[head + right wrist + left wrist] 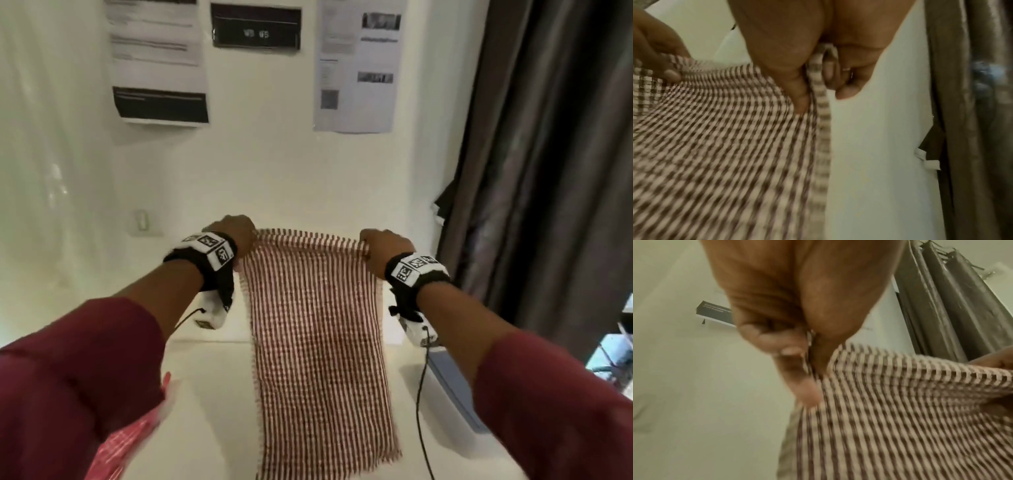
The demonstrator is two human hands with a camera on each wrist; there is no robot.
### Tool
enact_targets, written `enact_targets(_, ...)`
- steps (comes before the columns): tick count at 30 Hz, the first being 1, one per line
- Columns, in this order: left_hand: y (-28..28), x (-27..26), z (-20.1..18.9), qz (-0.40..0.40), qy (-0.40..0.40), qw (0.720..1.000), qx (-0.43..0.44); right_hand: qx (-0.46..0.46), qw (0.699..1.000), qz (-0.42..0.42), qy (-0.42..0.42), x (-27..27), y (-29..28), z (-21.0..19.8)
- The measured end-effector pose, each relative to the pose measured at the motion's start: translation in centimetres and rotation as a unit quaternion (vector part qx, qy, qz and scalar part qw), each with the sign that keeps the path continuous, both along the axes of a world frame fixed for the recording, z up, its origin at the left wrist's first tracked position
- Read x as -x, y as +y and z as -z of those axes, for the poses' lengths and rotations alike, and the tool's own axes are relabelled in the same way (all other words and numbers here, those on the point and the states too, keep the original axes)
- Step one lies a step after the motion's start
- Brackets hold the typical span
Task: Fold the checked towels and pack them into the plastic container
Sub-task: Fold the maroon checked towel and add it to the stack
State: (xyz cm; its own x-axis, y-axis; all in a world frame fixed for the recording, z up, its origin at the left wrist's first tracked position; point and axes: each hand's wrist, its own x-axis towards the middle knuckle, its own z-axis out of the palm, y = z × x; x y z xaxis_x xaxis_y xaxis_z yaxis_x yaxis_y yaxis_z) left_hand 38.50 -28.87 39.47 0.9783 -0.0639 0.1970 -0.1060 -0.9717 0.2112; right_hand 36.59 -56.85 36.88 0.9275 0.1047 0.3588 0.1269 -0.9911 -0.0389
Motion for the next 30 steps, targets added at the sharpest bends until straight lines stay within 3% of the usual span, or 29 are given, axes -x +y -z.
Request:
enact_targets(2,-0.1,-0.5,-0.3,0.002,-0.118,0.985,0.123,-0.07,0.992,0.008,-0.108,-0.2,-0.6,-1.0)
enact_targets(5,0.7,0.6,2.1,0.075,-0.197,0.925,0.317,-0.126,0.978,-0.03,-0.163,1.0,-0.8,0.0)
enact_targets(7,1.4,2.6,5.7,0.1,-0.236,0.904,0.341,-0.124,0.98,-0.055,-0.146,2.5,-0.7,3.0)
enact_targets(9,2.3,5.7,10.8,0.11,-0.238,0.91,0.321,-0.11,0.987,-0.07,-0.091,4.5,-0.6,7.6)
enact_targets(11,3.2,9.1,16.7,0.132,-0.187,0.924,0.305,-0.11,0.991,-0.078,-0.009,6.9,-0.7,12.6)
enact_targets(15,4.7,15.2,28.7,0.135,0.031,0.952,0.273,-0.132,0.97,-0.091,0.182,11.3,-1.1,23.7)
enact_targets(17,4.5,17.8,32.2,0.155,0.196,0.948,0.197,-0.102,0.949,-0.076,0.287,13.2,-1.5,28.5)
enact_targets(19,3.9,19.3,34.9,0.172,0.328,0.921,0.12,-0.054,0.915,-0.064,0.395,14.9,-1.8,32.3)
enact_targets(21,3.3,19.8,36.8,0.171,0.355,0.916,0.08,-0.05,0.898,-0.054,0.434,16.2,-1.4,34.6)
enact_targets(28,0.4,19.5,40.5,0.172,0.372,0.91,-0.067,-0.087,0.893,-0.028,0.44,18.4,1.0,38.3)
enact_targets(30,0.2,20.7,41.4,0.17,0.373,0.91,-0.057,-0.095,0.897,-0.012,0.432,19.0,1.0,38.9)
